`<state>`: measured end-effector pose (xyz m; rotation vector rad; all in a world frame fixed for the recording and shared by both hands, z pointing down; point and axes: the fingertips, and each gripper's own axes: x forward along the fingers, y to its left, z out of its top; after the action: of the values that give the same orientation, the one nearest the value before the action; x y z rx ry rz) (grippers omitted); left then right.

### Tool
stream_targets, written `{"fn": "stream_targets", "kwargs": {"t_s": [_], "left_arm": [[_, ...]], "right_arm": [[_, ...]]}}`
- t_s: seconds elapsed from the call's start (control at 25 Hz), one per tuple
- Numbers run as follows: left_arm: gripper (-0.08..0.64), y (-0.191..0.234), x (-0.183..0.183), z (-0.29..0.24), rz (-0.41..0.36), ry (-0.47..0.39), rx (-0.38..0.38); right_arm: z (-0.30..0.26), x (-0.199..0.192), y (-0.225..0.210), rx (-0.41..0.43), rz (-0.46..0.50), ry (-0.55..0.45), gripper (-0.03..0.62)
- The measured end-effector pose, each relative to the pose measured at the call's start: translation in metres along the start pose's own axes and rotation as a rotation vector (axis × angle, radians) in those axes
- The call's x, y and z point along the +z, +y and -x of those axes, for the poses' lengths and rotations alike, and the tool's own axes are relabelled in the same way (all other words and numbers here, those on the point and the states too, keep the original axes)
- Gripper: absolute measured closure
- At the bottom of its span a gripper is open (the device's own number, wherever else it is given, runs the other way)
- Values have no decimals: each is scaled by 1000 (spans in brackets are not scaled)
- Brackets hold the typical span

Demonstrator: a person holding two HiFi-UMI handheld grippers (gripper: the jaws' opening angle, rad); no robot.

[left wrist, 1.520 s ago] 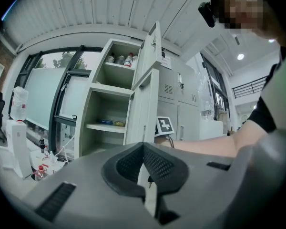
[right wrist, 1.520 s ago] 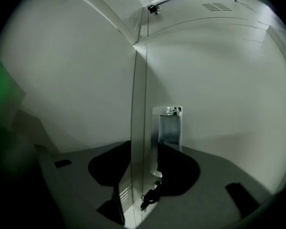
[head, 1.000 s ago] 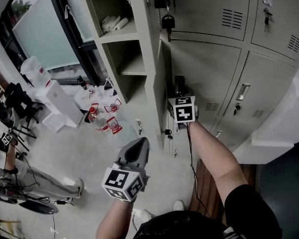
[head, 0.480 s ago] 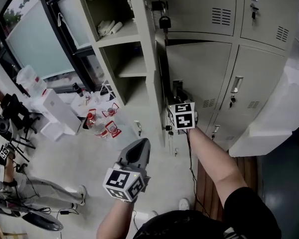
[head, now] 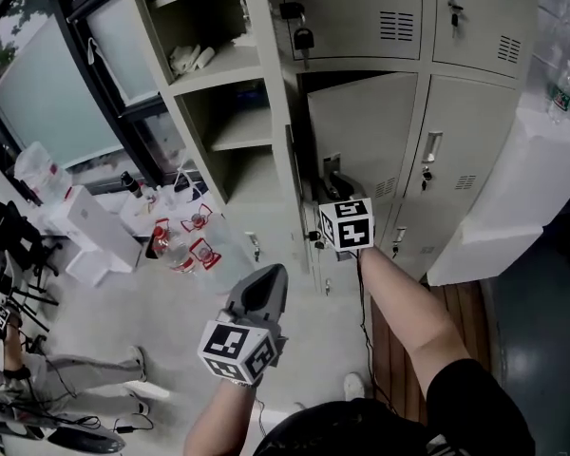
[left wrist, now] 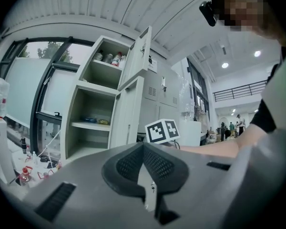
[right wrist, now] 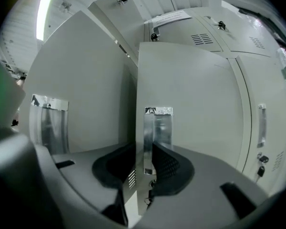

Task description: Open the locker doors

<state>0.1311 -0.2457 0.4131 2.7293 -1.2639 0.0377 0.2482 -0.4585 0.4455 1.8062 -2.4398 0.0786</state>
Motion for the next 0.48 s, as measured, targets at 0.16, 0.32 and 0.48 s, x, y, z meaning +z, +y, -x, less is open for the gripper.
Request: {"fn": "stream_targets", "kwargs": {"t_s": [0.16, 0.32, 0.48], "left_arm": [[561, -3, -2, 4, 2, 1, -25], [561, -10, -1, 4, 4, -1, -55], [561, -20, -2, 2, 7, -4, -88]], "right_arm": [[11, -2, 0, 19, 0, 0, 485], [24, -4, 0, 40, 2, -2, 485], [39, -6, -1, 61, 11, -2, 483]]}}
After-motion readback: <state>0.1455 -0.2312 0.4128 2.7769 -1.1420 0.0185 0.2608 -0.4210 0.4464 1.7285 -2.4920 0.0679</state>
